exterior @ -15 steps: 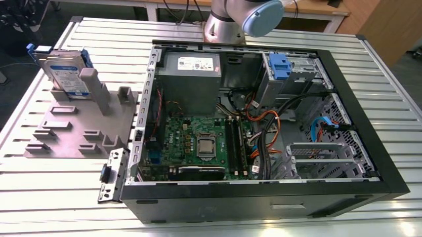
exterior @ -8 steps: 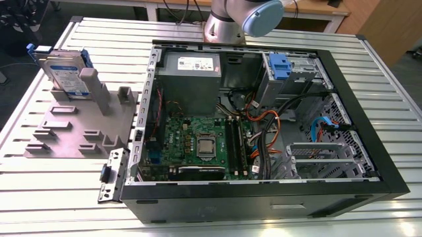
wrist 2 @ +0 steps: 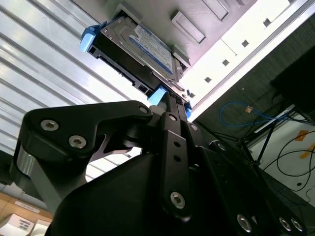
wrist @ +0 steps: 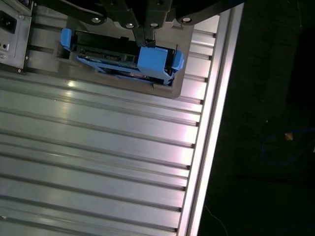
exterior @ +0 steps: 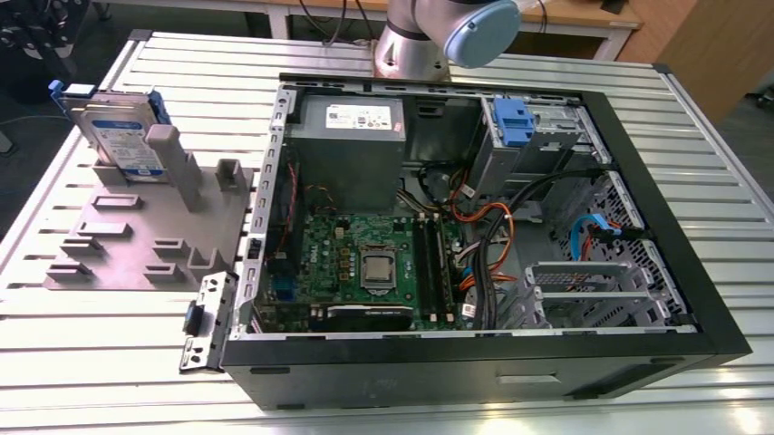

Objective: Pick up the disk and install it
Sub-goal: 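Pick up the disk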

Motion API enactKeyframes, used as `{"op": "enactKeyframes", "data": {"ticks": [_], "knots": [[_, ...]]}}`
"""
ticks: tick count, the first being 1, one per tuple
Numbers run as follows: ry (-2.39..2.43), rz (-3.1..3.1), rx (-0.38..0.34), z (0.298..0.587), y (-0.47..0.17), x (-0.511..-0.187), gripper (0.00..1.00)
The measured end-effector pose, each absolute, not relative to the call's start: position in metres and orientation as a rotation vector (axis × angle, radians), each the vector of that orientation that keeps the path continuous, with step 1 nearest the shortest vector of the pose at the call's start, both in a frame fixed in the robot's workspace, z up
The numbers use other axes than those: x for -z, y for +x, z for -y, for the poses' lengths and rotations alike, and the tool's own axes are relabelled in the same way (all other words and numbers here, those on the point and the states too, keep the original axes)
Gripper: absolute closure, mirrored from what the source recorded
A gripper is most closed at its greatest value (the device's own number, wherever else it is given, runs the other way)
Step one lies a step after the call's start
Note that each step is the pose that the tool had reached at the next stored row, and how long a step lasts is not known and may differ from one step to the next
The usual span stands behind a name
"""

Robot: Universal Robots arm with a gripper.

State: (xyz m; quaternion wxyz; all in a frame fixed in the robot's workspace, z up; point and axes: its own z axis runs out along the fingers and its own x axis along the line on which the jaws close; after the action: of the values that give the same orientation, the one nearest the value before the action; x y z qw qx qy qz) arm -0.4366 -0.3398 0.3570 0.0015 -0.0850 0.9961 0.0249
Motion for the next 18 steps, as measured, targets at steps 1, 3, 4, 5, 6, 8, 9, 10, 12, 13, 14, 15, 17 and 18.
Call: {"op": "enactKeyframes", "data": {"ticks": [1,3,4,5,6,8,9,10,12,13,14,15,17,18], "knots": [[-0.274,-3.126,-0.078,0.3398,-0.4366,-0.357,0.89],[-0.289,-3.124,-0.078,0.3398,-0.4366,-0.357,0.89],[-0.297,-3.124,-0.078,0.3398,-0.4366,-0.357,0.89],[-0.305,-3.123,-0.078,0.3398,-0.4366,-0.357,0.89],[-0.313,-3.123,-0.078,0.3398,-0.4366,-0.357,0.89],[-0.331,-3.121,-0.078,0.3398,-0.4366,-0.357,0.89],[-0.339,-3.12,-0.078,0.3398,-0.4366,-0.357,0.89],[-0.348,-3.12,-0.078,0.3398,-0.4366,-0.357,0.89],[-0.364,-3.118,-0.078,0.3398,-0.4366,-0.357,0.89],[-0.372,-3.117,-0.078,0.3398,-0.4366,-0.357,0.89],[-0.38,-3.116,-0.078,0.3398,-0.4366,-0.357,0.89],[-0.389,-3.115,-0.078,0.3398,-0.4366,-0.357,0.89],[-0.405,-3.114,-0.078,0.3398,-0.4366,-0.357,0.89],[-0.413,-3.113,-0.078,0.3398,-0.4366,-0.357,0.89]]}}
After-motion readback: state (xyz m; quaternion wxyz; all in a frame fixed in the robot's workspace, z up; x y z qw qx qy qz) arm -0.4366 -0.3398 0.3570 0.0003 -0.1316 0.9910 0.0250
